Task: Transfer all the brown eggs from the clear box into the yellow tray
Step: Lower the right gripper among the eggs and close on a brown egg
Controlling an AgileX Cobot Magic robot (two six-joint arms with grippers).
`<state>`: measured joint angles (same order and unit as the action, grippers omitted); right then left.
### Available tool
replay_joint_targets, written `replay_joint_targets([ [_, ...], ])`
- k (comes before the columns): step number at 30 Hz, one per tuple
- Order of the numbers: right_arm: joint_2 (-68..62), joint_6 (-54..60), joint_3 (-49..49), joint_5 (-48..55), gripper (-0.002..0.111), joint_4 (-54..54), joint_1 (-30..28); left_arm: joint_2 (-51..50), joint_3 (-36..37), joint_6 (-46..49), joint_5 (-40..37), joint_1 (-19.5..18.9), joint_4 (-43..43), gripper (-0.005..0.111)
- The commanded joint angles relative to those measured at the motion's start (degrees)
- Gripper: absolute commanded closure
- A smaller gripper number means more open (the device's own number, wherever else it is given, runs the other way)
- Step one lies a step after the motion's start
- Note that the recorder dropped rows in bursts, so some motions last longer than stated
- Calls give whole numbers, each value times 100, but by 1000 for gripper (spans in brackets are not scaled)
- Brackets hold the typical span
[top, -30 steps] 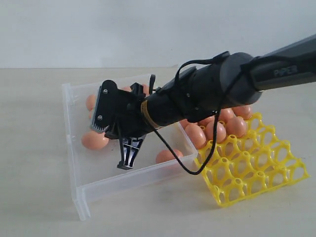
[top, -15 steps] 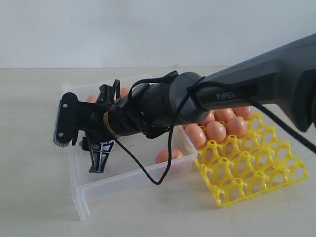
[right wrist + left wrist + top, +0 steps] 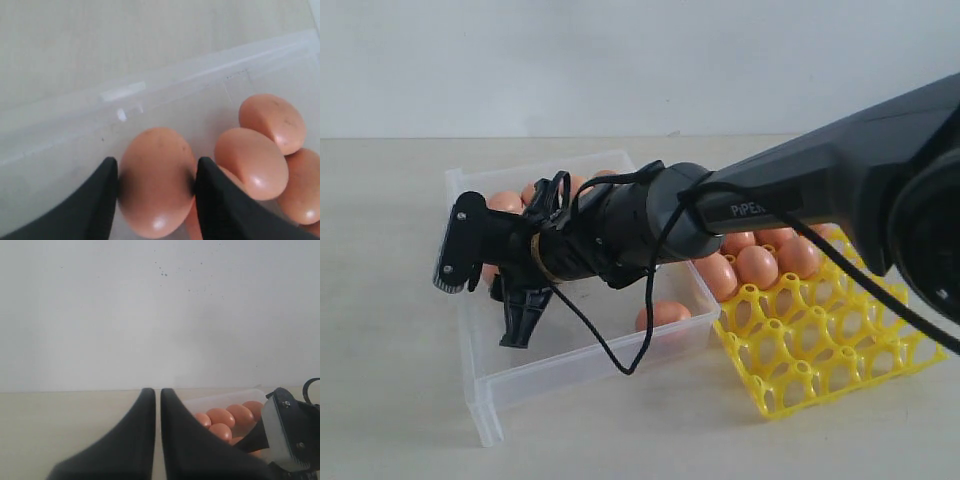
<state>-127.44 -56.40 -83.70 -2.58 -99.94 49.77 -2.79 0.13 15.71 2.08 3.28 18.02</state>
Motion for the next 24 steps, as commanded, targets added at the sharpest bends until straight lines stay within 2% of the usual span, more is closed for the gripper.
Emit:
replay_joint_targets([
  [1,-186,-647,-263,-133,85,0,-14,-23,-13,26,90,16,26,103],
  [9,-306,-1535,-303,-115,81,0,-14,-23,-13,26,90,16,26,103],
  [11,-306,-1996,-303,-115,86,0,-24,-23,-13,26,90,16,26,103],
  [13,-306,-2298,-303,-79,104,0,-24,-23,-13,26,90,16,26,103],
  [14,-306,-2512,-303,-10,108,0,-24,-23,-13,26,90,16,26,103],
  [24,232,-4175,-89,1729,108,24,-24,-23,-13,26,90,16,26,103],
])
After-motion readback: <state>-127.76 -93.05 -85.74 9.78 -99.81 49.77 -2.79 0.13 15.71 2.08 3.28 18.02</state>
